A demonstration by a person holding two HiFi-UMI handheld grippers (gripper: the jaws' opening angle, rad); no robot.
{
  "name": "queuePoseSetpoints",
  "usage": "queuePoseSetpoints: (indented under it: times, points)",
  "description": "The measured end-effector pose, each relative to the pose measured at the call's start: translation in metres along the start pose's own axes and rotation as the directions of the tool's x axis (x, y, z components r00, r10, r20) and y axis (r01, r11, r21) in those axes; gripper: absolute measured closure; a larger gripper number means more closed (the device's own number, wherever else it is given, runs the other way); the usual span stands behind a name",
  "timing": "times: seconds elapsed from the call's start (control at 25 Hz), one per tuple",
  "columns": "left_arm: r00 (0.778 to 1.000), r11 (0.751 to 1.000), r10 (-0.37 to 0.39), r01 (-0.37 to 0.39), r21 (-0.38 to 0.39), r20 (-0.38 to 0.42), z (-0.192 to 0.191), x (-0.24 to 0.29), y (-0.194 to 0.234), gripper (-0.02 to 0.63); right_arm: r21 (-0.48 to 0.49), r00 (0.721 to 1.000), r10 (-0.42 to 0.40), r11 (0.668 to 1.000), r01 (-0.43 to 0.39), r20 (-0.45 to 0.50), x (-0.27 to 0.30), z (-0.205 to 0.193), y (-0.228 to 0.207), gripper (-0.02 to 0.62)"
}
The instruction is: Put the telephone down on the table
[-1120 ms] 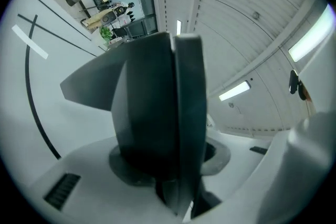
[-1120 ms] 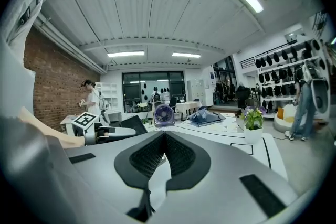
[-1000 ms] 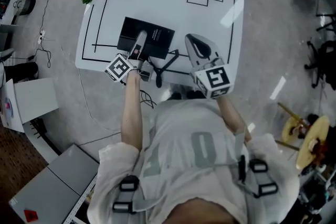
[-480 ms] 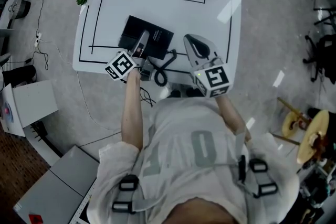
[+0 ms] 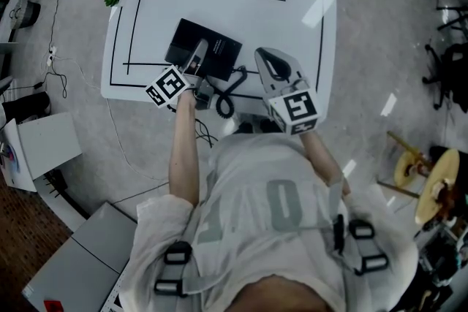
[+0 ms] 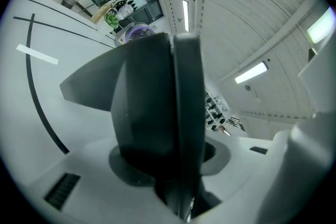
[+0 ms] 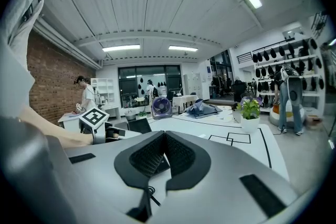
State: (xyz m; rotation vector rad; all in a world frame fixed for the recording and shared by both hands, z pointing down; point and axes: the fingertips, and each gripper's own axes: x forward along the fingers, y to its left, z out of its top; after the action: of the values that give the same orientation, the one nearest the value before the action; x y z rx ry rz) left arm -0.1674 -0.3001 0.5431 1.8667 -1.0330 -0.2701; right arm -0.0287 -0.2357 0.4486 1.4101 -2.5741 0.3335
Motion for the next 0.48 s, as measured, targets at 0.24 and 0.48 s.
queuePoseSetpoints:
  times: [0.24, 0.48]
  points:
    - [1.000, 1.000, 0.011, -0.011, -0.021, -0.008, 0.000, 0.001, 0.003, 0.439, 0.000, 1.000, -0.001, 1.000, 0.001, -0.008, -0.001, -0.002, 0.002, 0.588]
    - [1.000, 0.998, 0.001, -0.002, -0.071, -0.009, -0.001, 0.000, 0.007, 0.438, 0.009, 1.000, -0.013, 1.000, 0.013, -0.009, -0.002, -0.008, -0.009, 0.588]
